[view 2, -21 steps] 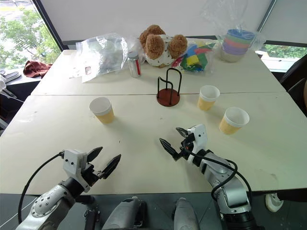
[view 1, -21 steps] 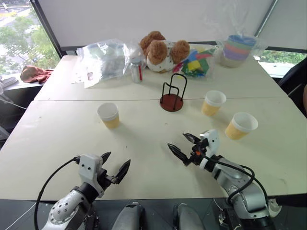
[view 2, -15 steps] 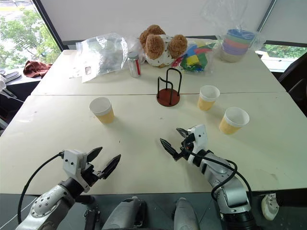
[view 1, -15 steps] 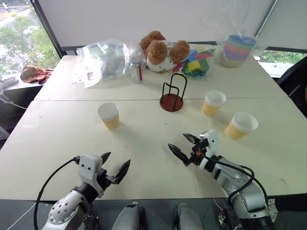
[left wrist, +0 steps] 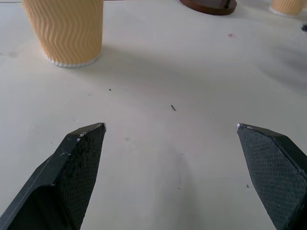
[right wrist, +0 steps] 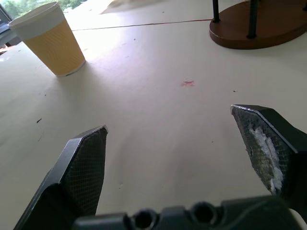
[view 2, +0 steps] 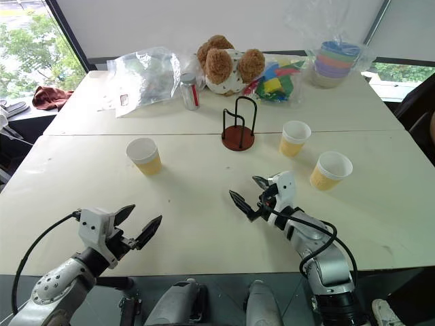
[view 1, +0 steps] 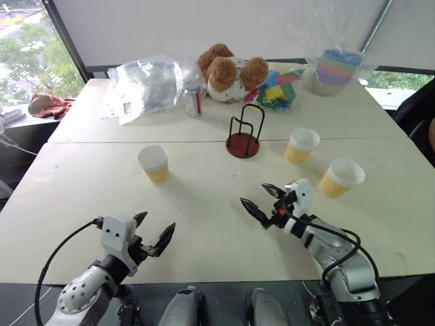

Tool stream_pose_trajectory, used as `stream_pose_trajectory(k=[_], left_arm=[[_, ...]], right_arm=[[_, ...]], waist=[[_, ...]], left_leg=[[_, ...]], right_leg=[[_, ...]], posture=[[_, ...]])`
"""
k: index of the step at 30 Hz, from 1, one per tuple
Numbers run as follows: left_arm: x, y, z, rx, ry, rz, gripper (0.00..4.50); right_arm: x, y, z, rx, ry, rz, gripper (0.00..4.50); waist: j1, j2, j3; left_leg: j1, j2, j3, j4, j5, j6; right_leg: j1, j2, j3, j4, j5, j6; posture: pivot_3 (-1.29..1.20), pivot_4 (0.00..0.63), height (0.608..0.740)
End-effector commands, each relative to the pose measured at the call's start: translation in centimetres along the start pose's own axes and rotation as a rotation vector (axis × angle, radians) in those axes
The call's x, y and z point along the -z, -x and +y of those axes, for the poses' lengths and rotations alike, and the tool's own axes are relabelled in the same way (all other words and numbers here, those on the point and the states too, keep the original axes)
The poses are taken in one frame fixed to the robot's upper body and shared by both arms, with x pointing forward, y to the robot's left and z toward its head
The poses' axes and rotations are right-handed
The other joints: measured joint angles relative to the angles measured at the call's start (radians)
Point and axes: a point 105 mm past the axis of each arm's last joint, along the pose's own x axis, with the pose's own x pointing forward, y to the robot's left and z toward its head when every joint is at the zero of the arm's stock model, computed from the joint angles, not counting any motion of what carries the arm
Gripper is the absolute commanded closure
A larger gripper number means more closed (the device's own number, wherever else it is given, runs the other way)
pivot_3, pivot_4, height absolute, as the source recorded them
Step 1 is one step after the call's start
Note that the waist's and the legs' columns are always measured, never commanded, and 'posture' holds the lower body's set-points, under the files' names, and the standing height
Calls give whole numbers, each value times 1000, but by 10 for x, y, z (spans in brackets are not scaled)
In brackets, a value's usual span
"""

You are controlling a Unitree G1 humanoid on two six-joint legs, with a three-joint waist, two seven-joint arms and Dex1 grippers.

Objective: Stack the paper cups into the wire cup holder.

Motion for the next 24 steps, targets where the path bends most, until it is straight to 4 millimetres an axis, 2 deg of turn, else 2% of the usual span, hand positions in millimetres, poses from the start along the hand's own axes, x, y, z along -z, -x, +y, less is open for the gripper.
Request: stream_pose_trajectory(k=[1, 4, 7, 11, 17, 19, 22, 24], left_arm=[[-20, 4, 5, 44, -40, -23, 0], [-45, 4, -1, 184, -34, -37, 0], [-73, 8, -3, 291, -49, -39, 0], [-102, 17, 6, 333, -74, -33, 0], [-152, 38, 32, 320, -114, -58, 0], [-156, 40, 36, 308, -101, -71, 0], [-149, 39, 42, 277, -106, -47, 0], [-146, 39, 43, 266, -109, -38, 0]], right_arm=[[-46, -6, -3, 9, 60, -120, 26], [-74, -23, -9, 39, 92, -160, 26], [-91, -42, -13, 49, 111, -170, 26], [-99, -59, -23, 78, 125, -158, 26], [-99, -92, -39, 105, 86, -126, 26], [-99, -101, -42, 108, 81, -128, 26], [-100, -118, -50, 138, 55, -128, 26], [-101, -123, -52, 142, 42, -128, 566]], waist=[[0, 0, 0], [1, 0, 0], [1, 0, 0], [-2, 0, 0], [-21, 2, 1], [-28, 2, 1], [-32, 2, 2], [-33, 2, 1]], left_leg=[[0, 0, 0, 0, 0, 0], [0, 1, -1, 0, 1, -1], [0, 1, -1, 1, 1, -2], [0, 0, -1, 0, 2, -4], [-1, 0, 0, -1, 4, -7], [-1, 0, 0, -1, 4, -6], [0, 0, 0, -2, 6, -11], [0, 0, 1, -5, 8, -13]], right_leg=[[0, 0, 0, 1, 0, 0], [-1, 1, 0, 2, 0, 0], [-4, 1, 0, 3, 0, 0], [-4, 1, 0, 3, 2, 3], [-3, 1, 1, 6, 2, 3], [-3, 1, 1, 6, 2, 3], [-4, 1, 2, 7, 2, 3], [-6, 1, 3, 8, 2, 3]], posture=[[0, 150, 740], [0, 150, 740], [0, 150, 740], [0, 150, 740], [0, 150, 740], [0, 150, 740], [0, 150, 740], [0, 150, 740]])
